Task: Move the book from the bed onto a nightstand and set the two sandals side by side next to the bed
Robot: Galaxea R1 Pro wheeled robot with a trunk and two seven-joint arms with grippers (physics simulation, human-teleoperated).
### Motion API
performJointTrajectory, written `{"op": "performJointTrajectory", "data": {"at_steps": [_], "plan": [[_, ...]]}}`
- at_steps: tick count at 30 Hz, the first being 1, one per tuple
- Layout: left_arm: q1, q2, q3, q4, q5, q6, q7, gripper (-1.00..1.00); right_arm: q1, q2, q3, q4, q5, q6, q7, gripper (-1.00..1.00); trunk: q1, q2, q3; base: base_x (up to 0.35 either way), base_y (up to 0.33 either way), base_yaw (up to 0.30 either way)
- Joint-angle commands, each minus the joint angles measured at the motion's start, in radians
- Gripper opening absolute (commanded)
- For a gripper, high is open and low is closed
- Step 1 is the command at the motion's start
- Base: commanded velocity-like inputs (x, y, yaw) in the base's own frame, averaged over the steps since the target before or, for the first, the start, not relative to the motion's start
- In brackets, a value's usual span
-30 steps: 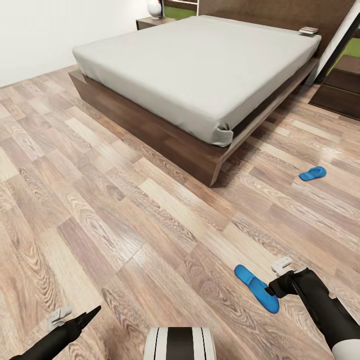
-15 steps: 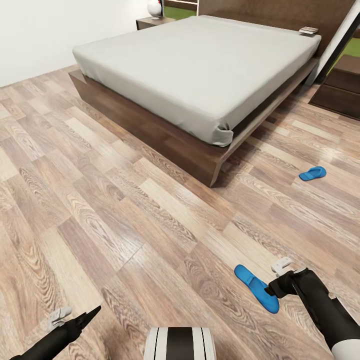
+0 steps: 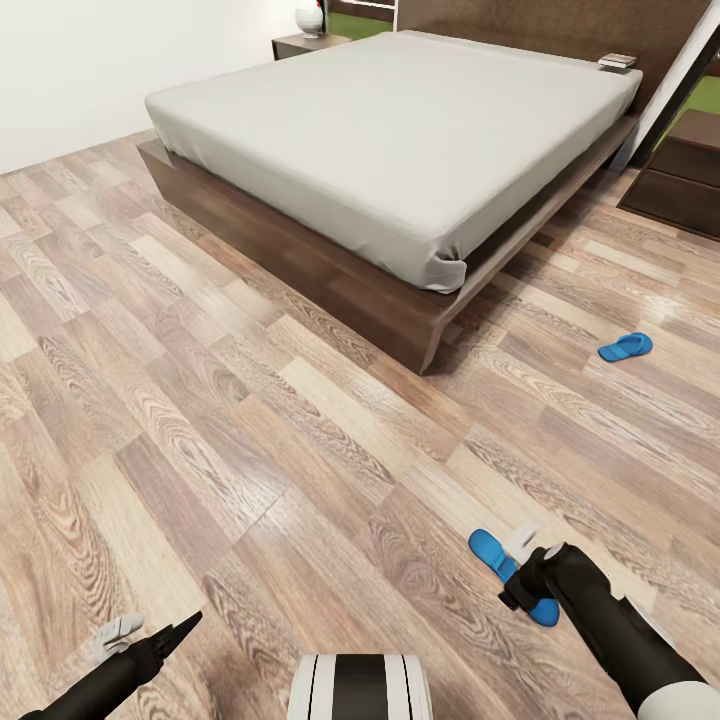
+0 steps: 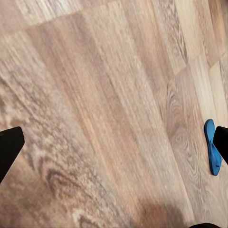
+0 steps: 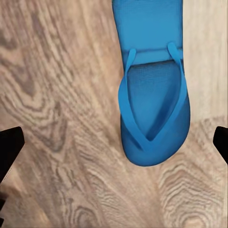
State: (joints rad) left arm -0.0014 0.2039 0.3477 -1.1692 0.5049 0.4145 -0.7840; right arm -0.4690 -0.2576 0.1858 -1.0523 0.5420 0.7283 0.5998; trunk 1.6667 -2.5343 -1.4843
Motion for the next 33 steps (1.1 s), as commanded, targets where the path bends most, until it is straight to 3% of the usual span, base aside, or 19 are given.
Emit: {"op": "performJointTrajectory", "data": {"at_steps": [1, 15, 33], "plan": [[0.000, 0.000, 0.001, -0.001, 0.007, 0.009, -0.001, 1.00, 0.000, -0.001, 0.005, -0.001, 0.011, 0.002, 0.009, 1.00, 0.000, 0.000, -0.001, 0.000, 0.000, 0.000], [0.000, 0.000, 0.001, 0.000, 0.007, 0.009, -0.001, 1.00, 0.000, -0.001, 0.009, -0.002, 0.009, 0.005, 0.012, 1.00, 0.000, 0.000, -0.001, 0.001, 0.000, 0.000], [0.000, 0.000, 0.001, -0.001, 0.006, 0.009, -0.001, 1.00, 0.000, -0.002, 0.009, -0.003, 0.009, 0.005, 0.012, 1.00, 0.000, 0.000, -0.001, 0.089, 0.000, 0.000]]}}
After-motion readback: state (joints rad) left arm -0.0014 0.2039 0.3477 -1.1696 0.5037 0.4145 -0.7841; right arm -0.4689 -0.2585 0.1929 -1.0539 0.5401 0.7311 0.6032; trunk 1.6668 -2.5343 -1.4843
